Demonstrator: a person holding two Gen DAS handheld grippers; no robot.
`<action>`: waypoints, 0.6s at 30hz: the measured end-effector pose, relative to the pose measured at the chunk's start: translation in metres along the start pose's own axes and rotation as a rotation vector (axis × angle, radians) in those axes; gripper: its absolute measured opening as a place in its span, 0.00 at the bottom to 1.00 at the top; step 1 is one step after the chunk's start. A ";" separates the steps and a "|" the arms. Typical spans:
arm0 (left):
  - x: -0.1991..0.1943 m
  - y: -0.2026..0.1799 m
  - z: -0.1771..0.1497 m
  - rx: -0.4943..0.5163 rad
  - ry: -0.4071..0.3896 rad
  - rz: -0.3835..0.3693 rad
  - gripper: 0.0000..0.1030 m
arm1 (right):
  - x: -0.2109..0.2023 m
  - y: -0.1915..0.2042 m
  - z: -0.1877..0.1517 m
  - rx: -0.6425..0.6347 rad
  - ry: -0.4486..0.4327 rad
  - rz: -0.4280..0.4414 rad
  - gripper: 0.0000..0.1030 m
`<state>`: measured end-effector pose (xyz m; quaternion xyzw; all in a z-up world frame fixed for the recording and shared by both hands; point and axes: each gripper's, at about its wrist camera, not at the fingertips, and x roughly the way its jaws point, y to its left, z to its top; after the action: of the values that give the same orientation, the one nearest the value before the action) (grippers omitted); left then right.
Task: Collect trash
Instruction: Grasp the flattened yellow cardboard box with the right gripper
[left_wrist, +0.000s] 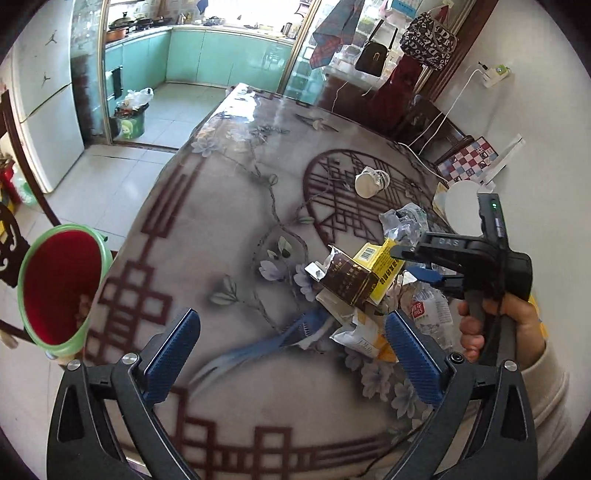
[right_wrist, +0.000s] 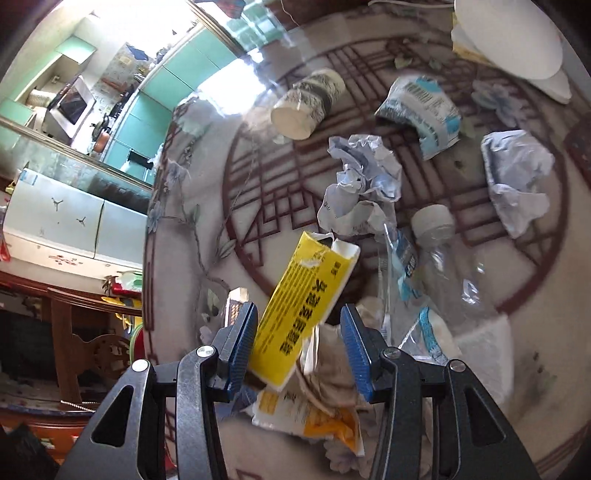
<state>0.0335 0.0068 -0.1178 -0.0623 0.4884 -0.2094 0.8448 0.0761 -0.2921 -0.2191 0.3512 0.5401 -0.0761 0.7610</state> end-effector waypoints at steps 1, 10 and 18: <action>0.000 -0.003 -0.002 -0.005 0.000 0.008 0.98 | 0.008 -0.001 0.004 0.009 0.021 0.005 0.44; 0.023 -0.017 0.002 -0.029 0.029 0.050 0.98 | 0.019 0.009 0.017 -0.065 0.021 0.132 0.12; 0.090 -0.031 0.023 -0.034 0.117 0.052 0.98 | -0.049 0.030 0.008 -0.202 -0.140 0.176 0.09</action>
<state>0.0828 -0.0609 -0.1679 -0.0516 0.5419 -0.1821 0.8189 0.0773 -0.2870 -0.1616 0.3129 0.4578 0.0216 0.8319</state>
